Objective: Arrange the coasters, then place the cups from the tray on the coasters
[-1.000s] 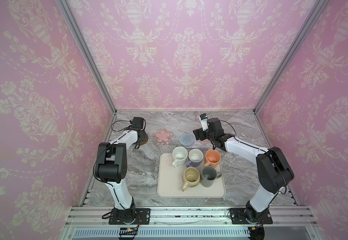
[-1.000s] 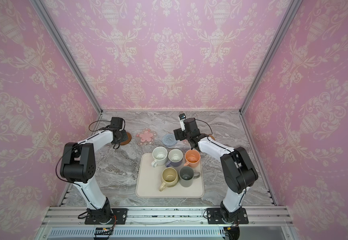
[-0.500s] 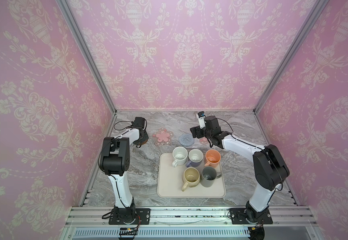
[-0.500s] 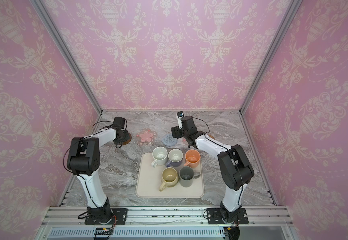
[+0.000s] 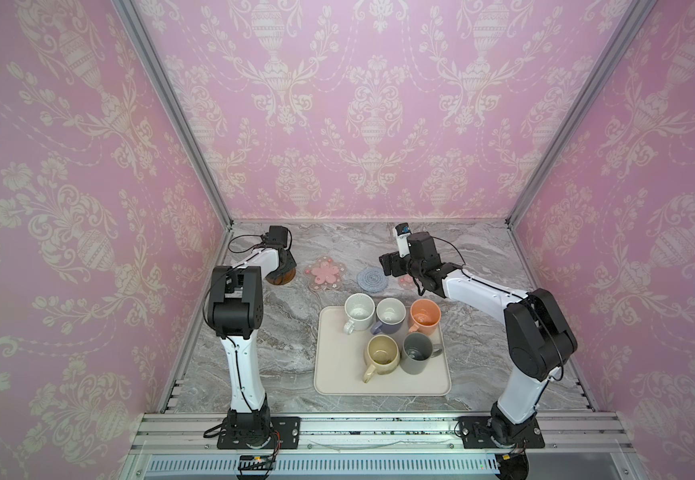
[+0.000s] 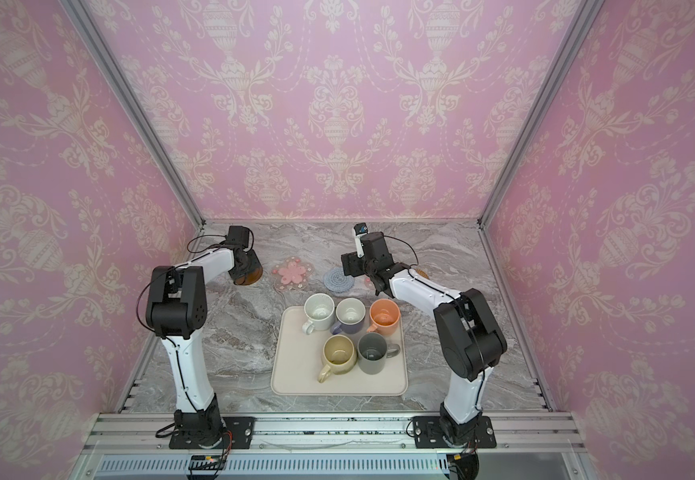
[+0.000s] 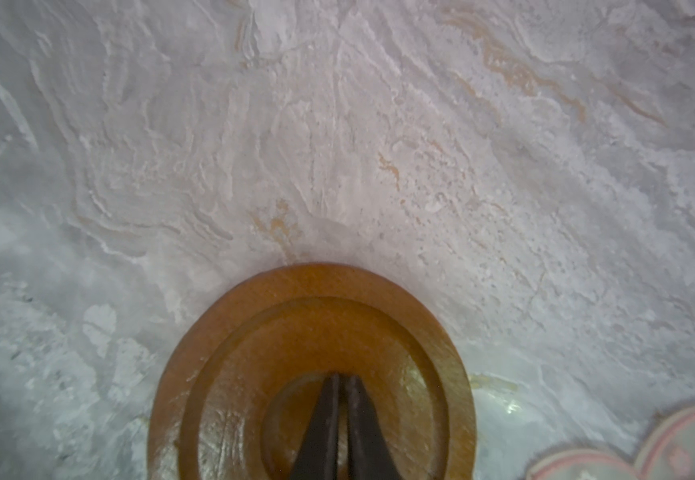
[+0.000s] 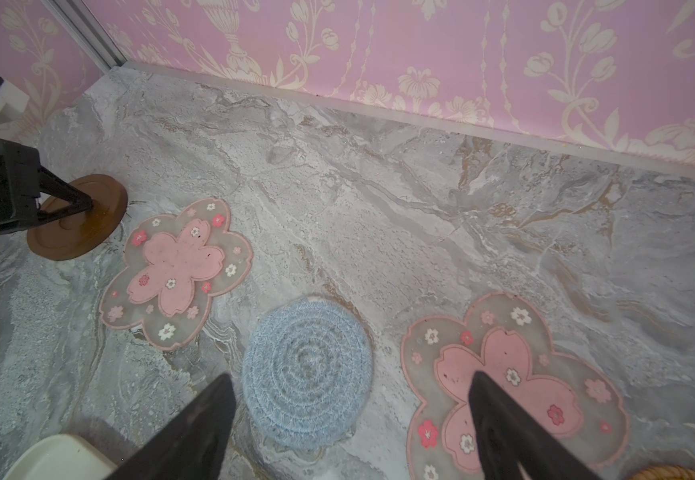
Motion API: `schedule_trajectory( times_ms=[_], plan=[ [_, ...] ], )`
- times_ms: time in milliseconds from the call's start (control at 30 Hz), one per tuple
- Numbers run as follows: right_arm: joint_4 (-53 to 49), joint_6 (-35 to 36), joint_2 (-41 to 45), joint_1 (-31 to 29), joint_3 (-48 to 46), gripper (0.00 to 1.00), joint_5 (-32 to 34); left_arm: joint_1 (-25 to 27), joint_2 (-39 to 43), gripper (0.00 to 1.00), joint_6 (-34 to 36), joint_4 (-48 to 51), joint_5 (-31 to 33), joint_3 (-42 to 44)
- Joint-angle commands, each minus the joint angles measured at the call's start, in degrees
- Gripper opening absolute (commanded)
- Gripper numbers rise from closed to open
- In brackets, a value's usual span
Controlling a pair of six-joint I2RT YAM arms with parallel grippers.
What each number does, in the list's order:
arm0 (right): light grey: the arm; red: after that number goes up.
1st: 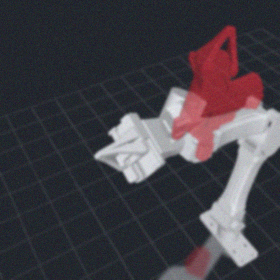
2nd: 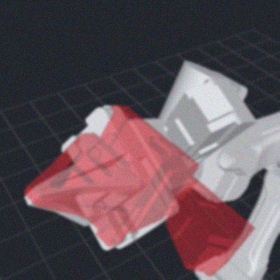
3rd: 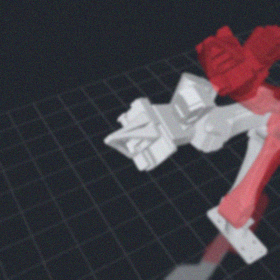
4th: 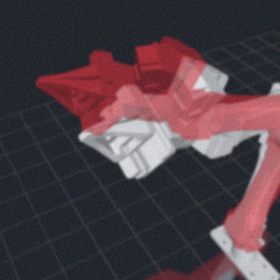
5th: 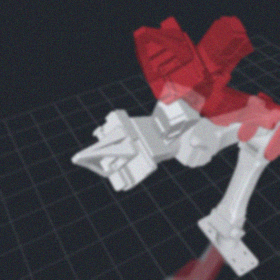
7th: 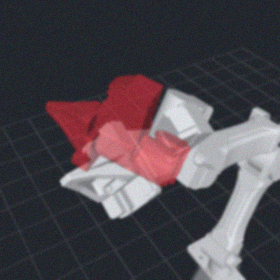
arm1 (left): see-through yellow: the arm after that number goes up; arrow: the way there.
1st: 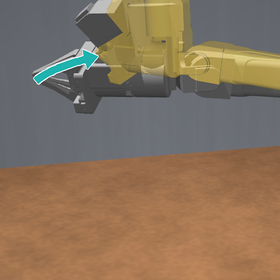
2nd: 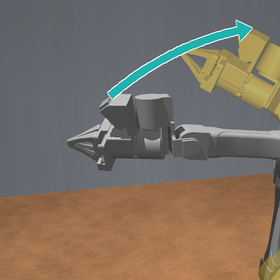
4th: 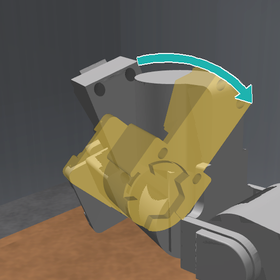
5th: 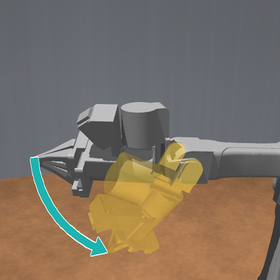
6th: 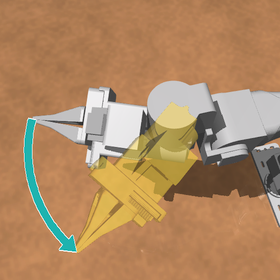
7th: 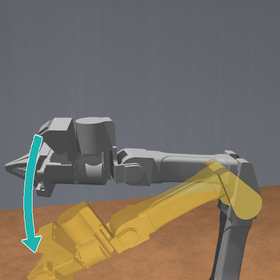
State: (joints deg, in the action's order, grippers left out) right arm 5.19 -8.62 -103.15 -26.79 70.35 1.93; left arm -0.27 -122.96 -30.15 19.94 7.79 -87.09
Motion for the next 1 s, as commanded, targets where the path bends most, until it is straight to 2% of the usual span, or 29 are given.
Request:
schedule_trajectory(
  times_ms=[0,233,300,467,700,833,967],
  plan=[
    [-1.0,-1.0,-1.6,-0.6,1.5,0.89,-0.2,-0.5,-4.6,0.10,-2.9,1.1,-1.6,-2.7],
    [-3.0,-0.4,-1.5,-0.7,1.2,0.89,1.1,-0.5,-12.5,0.11,-5.1,3.7,-2.2,-14.1],
    [-3.5,-0.2,-1.5,-0.7,1.1,0.89,1.5,-0.6,-13.7,0.11,-7.2,3.4,-0.9,-15.5],
    [-3.8,-0.2,-1.7,-0.8,0.5,0.87,4.3,-0.5,-16.2,0.10,-10.1,1.1,-2.2,-18.4],
    [-4.4,-1.0,-4.3,-1.1,2.2,0.86,1.2,-0.7,-21.3,0.14,-10.2,0.1,-4.8,-25.3],
    [-6.4,-2.1,-6.9,-1.7,5.3,0.86,0.1,-0.6,-22.0,0.14,-10.8,-0.1,-5.8,-27.6],
    [-7.4,-2.4,-8.3,-2.2,6.9,0.85,-0.7,-0.6,-19.1,0.17,-9.2,-2.1,-7.0,-26.3]
  ],
)
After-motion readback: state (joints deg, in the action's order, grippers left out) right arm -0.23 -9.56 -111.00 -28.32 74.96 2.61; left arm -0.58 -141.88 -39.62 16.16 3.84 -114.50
